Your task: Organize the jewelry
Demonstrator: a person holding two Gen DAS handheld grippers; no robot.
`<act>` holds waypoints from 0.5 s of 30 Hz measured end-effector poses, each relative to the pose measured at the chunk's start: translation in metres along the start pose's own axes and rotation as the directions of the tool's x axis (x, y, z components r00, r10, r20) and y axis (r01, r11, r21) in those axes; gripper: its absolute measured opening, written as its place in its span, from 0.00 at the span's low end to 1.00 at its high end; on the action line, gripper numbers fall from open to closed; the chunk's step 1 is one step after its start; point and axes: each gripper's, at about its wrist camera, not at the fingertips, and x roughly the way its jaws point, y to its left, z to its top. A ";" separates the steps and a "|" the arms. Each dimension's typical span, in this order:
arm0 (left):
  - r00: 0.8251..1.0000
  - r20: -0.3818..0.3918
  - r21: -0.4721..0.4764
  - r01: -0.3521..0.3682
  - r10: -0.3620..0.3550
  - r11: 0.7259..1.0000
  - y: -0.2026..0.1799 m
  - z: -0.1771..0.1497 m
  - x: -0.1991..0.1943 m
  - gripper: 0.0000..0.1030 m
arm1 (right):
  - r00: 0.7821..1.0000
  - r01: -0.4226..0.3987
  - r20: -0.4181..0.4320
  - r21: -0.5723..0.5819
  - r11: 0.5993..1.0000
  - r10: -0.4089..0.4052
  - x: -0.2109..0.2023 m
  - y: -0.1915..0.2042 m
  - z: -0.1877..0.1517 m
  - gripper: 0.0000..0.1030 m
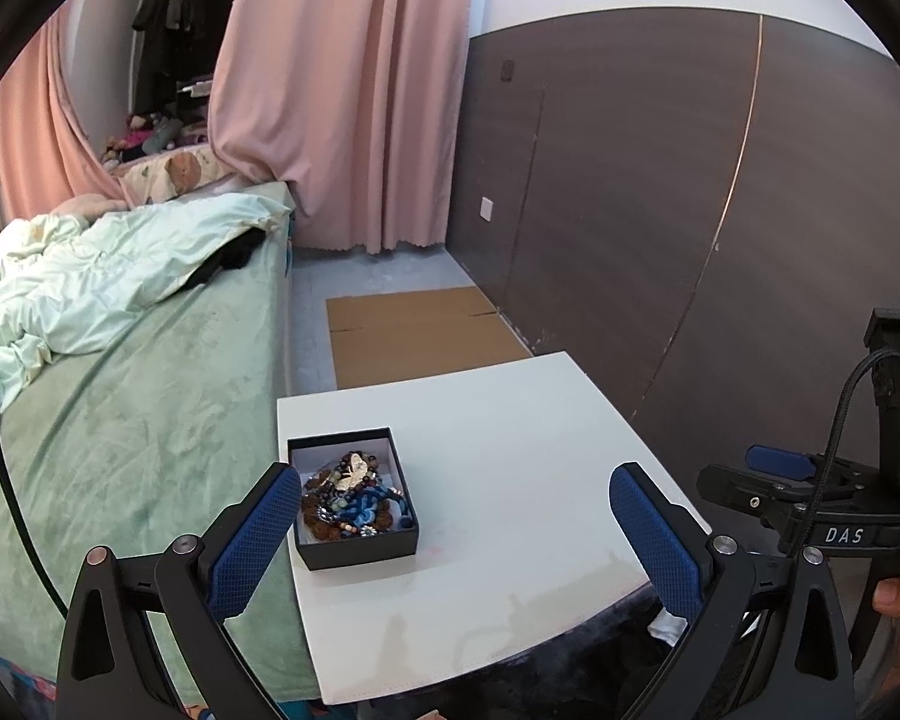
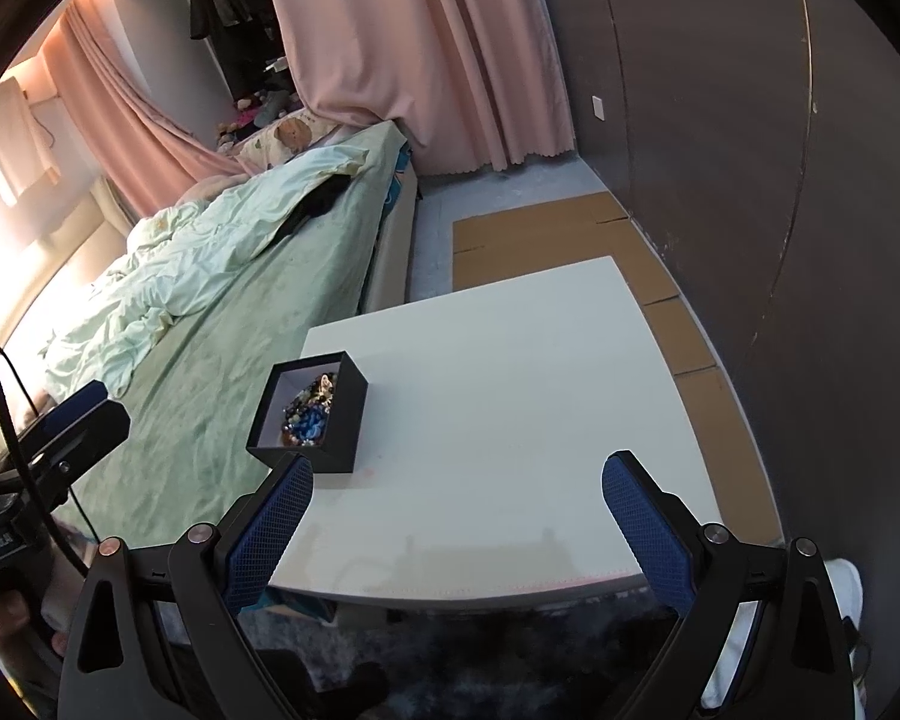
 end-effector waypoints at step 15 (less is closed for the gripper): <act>1.000 -0.011 -0.009 -0.016 0.016 1.000 0.006 -0.003 0.002 1.00 | 1.000 0.011 0.008 0.009 1.000 -0.011 0.003 0.001 0.000 0.95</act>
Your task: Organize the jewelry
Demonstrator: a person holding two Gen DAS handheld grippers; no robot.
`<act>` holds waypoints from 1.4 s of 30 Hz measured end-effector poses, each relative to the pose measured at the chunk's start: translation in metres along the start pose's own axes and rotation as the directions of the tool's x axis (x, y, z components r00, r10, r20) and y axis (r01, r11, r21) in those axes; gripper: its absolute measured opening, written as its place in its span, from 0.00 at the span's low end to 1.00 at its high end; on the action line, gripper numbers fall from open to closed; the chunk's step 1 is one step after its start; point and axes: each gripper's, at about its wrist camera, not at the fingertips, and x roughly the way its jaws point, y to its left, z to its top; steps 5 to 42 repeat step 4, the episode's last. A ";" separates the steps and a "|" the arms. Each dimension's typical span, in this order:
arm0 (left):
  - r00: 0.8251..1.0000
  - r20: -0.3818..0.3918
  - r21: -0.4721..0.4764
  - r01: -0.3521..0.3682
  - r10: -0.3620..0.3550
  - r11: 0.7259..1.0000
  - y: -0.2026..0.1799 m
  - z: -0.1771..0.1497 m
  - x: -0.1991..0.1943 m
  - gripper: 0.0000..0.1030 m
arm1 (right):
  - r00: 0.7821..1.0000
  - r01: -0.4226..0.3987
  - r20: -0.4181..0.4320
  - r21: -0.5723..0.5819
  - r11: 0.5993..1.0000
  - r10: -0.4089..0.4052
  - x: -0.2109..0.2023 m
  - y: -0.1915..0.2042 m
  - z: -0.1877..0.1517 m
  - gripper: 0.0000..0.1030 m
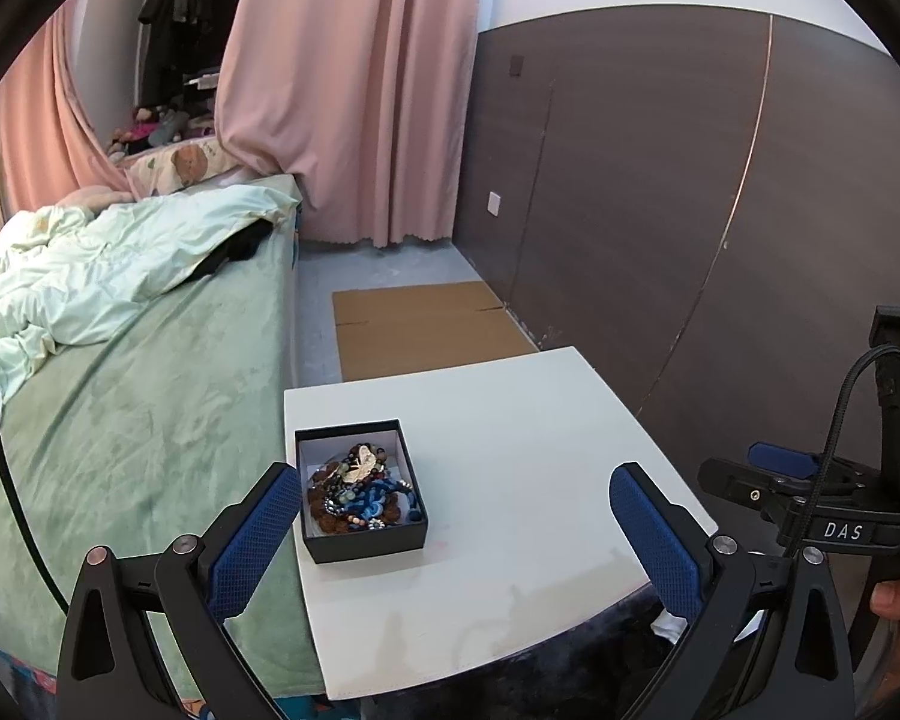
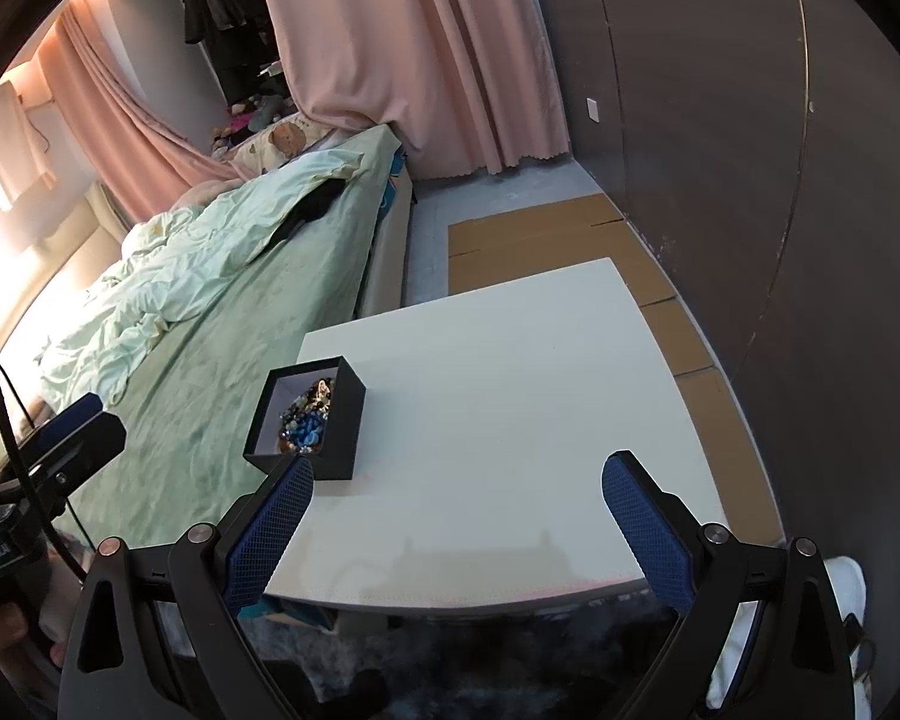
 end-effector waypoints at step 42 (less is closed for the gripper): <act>1.000 0.005 -0.002 -0.009 0.009 1.000 0.002 0.000 0.001 1.00 | 1.000 0.012 -0.003 0.006 1.000 -0.012 0.004 0.000 0.001 0.95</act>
